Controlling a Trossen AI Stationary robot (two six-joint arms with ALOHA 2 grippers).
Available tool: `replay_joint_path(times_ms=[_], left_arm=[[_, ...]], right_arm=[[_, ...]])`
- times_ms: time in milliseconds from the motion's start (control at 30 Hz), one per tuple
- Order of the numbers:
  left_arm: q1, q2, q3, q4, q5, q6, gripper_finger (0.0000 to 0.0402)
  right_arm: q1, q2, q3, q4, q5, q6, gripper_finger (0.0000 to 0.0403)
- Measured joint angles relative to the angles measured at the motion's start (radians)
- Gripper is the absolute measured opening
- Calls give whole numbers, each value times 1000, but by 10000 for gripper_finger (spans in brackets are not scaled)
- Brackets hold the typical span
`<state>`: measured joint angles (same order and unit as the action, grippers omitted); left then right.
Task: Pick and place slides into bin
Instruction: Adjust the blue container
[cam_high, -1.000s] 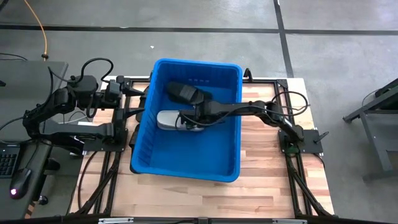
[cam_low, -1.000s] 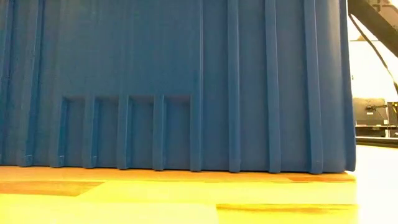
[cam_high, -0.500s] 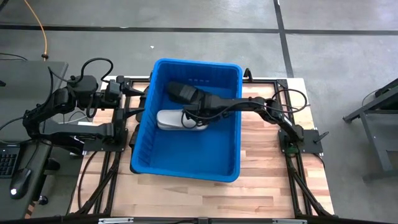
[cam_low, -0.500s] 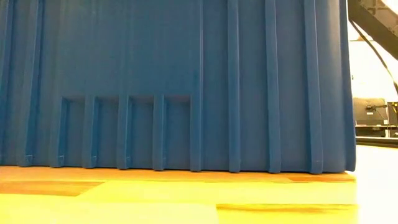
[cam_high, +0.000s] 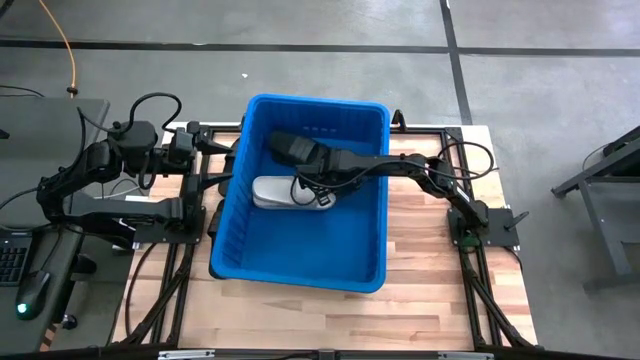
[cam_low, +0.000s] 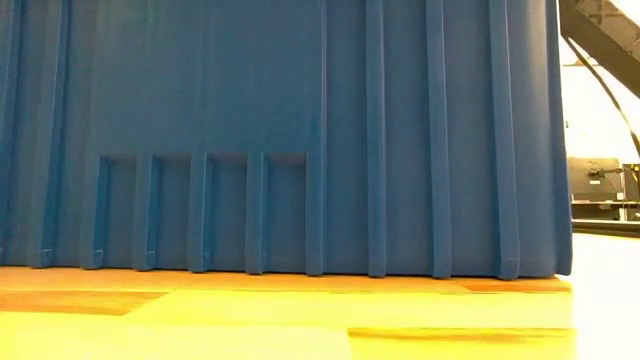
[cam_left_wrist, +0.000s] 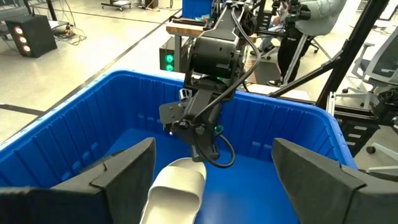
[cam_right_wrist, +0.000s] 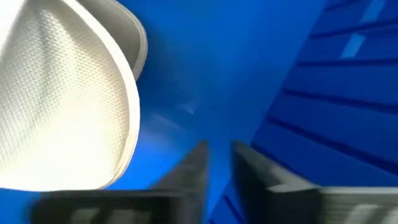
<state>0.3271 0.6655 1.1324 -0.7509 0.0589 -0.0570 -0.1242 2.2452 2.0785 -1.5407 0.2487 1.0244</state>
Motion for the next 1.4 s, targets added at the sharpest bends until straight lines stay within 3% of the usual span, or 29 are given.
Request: replay_joint_path(times_ms=[67,600,833,1000,1233,1300,1400], left_arm=[[0,0,0,0,0,0,310],[0,0,0,0,0,0,310],[0,0,0,0,0,0,310],[0,0,0,0,0,-4,310],[0,0,0,0,0,-2,310],[0,0,0,0,0,-2,310],[0,0,0,0,0,-1,310]], right_arm=[[0,0,0,12,12,-37,17],[14,-1,0,-31,-31,-283,1],[14,-1,0,-30,-49,-271,0],[6,-1,0,-30,-139,-141,0],[55,-26,1,-30,-179,-195,0],[72,-45,0,1,-205,-209,0],[100,-119,0,182,-217,-223,0]])
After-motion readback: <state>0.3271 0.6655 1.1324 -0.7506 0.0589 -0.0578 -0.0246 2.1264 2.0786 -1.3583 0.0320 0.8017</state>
